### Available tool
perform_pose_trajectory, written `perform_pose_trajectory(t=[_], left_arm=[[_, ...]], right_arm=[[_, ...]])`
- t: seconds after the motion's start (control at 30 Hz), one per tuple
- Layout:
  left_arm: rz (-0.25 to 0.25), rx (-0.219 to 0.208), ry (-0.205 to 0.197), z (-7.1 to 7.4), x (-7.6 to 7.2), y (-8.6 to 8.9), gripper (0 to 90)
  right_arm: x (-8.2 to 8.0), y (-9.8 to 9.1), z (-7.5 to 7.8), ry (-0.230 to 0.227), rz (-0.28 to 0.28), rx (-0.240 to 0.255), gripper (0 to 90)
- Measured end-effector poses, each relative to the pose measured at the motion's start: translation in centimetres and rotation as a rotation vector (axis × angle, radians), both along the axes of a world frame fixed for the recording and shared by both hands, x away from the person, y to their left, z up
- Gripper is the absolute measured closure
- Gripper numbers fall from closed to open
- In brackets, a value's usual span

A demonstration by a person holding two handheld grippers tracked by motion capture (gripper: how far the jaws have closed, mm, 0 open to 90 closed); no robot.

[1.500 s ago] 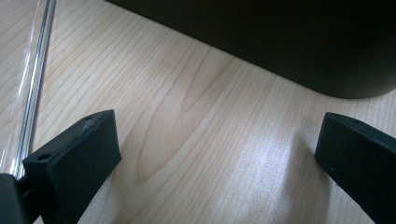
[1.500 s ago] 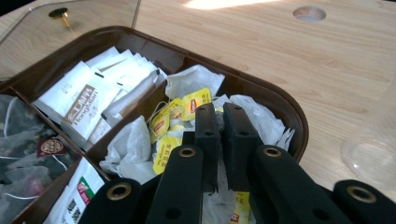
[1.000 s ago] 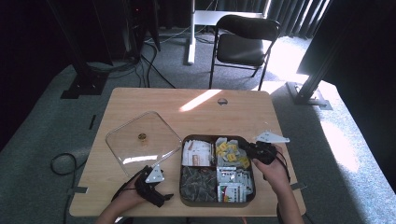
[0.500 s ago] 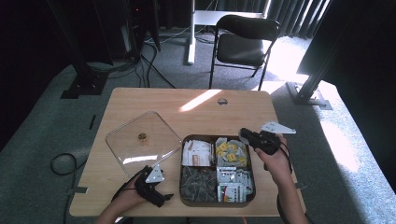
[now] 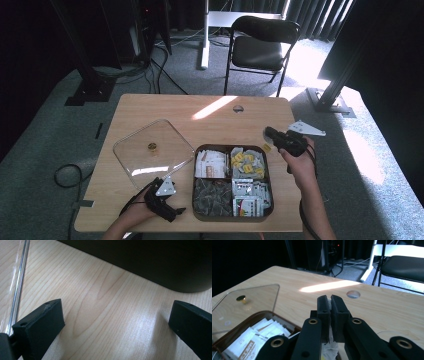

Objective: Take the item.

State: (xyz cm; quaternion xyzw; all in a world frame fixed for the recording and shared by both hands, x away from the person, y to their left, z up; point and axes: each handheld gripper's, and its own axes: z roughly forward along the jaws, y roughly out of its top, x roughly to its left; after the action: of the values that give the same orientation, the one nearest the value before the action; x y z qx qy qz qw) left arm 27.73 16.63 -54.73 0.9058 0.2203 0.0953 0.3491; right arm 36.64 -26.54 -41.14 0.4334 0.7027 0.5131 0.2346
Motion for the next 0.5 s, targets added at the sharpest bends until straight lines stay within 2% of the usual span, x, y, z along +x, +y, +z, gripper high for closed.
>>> perform_pose_trajectory(t=[0.5], left_arm=[[0.0, 0.001, -0.002, 0.0, 0.0, 0.0, 0.0]], right_arm=[[2.0, -2.2, 1.5, -0.019, -0.067, 0.016, 86.2]])
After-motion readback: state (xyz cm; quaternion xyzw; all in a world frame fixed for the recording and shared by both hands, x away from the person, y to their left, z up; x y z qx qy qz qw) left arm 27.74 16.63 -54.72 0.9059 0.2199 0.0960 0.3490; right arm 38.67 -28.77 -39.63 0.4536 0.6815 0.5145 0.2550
